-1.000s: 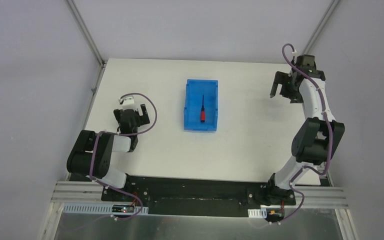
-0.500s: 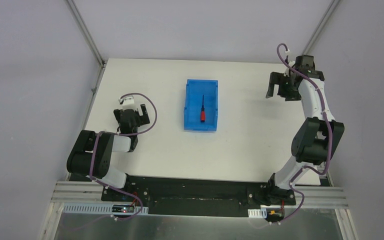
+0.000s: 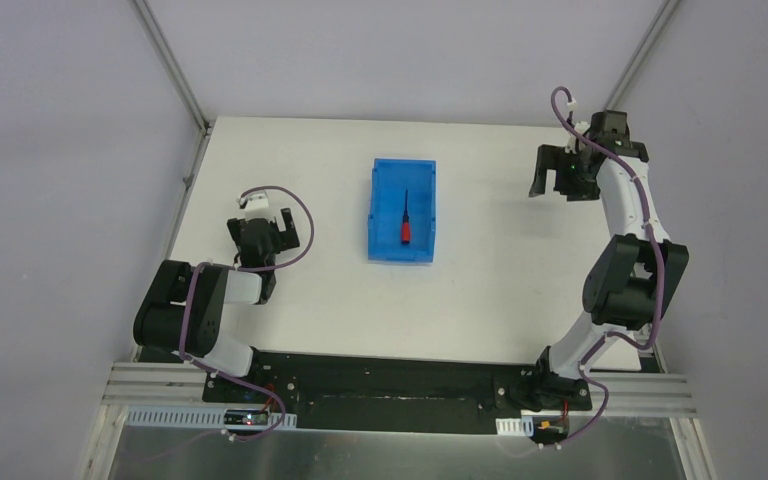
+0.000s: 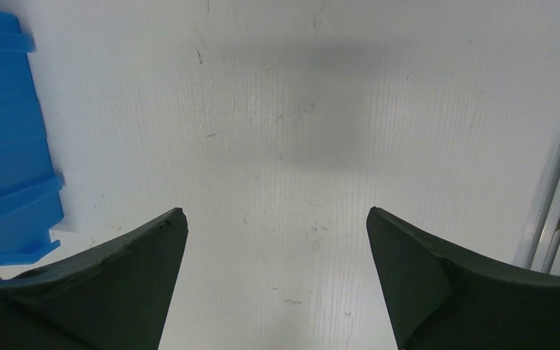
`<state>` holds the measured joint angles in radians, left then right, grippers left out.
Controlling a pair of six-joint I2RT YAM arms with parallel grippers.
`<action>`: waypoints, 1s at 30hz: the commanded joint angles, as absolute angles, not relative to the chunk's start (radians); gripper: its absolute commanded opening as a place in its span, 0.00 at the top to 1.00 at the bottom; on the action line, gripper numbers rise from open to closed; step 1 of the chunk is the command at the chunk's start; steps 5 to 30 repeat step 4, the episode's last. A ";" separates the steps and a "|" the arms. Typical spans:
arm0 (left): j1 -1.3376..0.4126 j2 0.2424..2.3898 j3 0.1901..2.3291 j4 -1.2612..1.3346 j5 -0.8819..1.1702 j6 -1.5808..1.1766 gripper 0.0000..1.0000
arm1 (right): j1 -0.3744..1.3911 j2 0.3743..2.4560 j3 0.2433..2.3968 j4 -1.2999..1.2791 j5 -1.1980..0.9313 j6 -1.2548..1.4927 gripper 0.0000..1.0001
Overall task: Put the screwdriver in the bin
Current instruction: Reset both arms
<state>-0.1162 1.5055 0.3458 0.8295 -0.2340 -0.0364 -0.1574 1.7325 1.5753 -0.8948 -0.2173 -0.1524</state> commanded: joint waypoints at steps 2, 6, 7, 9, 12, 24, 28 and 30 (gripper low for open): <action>-0.111 1.505 0.359 0.848 -0.247 -0.041 0.01 | -0.157 1.706 1.590 -0.892 -0.223 -0.164 0.03; -0.112 1.505 0.359 0.848 -0.247 -0.041 0.01 | -0.156 1.708 1.590 -0.891 -0.225 -0.161 0.03; -0.112 1.505 0.359 0.848 -0.247 -0.041 0.01 | -0.156 1.708 1.590 -0.891 -0.225 -0.161 0.03; -0.112 1.505 0.359 0.848 -0.247 -0.041 0.01 | -0.156 1.708 1.590 -0.891 -0.225 -0.161 0.03; -0.112 1.505 0.359 0.848 -0.247 -0.041 0.01 | -0.156 1.708 1.590 -0.891 -0.225 -0.161 0.03; -0.112 1.505 0.359 0.848 -0.247 -0.041 0.01 | -0.156 1.708 1.590 -0.891 -0.225 -0.161 0.03; -0.112 1.505 0.359 0.848 -0.247 -0.041 0.01 | -0.156 1.708 1.590 -0.891 -0.225 -0.161 0.03; -0.112 1.505 0.359 0.848 -0.247 -0.041 0.01 | -0.156 1.708 1.590 -0.891 -0.225 -0.161 0.03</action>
